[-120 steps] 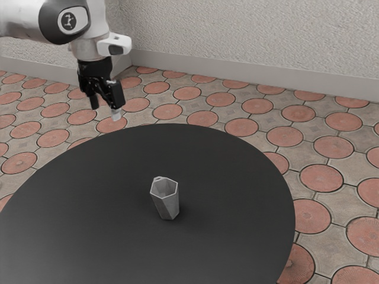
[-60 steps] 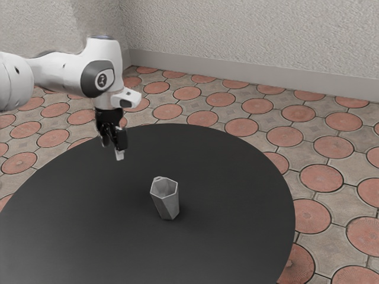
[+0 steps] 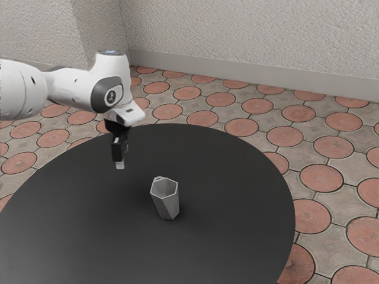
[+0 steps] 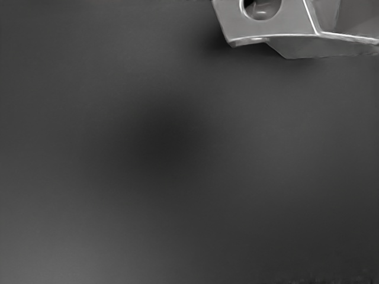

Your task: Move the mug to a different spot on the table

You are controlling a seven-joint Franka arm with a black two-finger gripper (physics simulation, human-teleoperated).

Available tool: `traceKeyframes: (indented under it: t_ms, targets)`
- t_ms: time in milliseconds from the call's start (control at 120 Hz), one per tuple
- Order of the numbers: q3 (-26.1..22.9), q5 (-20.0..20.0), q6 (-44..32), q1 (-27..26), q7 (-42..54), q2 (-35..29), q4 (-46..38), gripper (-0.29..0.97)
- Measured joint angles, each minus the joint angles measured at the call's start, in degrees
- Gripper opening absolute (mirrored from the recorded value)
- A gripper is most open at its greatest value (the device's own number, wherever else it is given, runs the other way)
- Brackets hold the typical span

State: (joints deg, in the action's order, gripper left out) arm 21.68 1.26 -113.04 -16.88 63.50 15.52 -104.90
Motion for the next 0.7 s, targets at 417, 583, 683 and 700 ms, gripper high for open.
traceKeyframes:
  t_ms: [417, 583, 683, 700]
  targets:
    - [-2.7, 7.7, -7.2, 0.0, 35.8, 6.3, 0.4, 0.68]
    - [-5.3, 7.2, -11.8, 0.0, 45.6, 7.8, 1.5, 0.68]
    - [-6.0, 8.1, -11.3, 0.1, 50.7, 9.3, 4.0, 0.68]
    - [-6.2, 8.3, -11.1, 0.1, 51.5, 9.5, 4.2, 0.68]
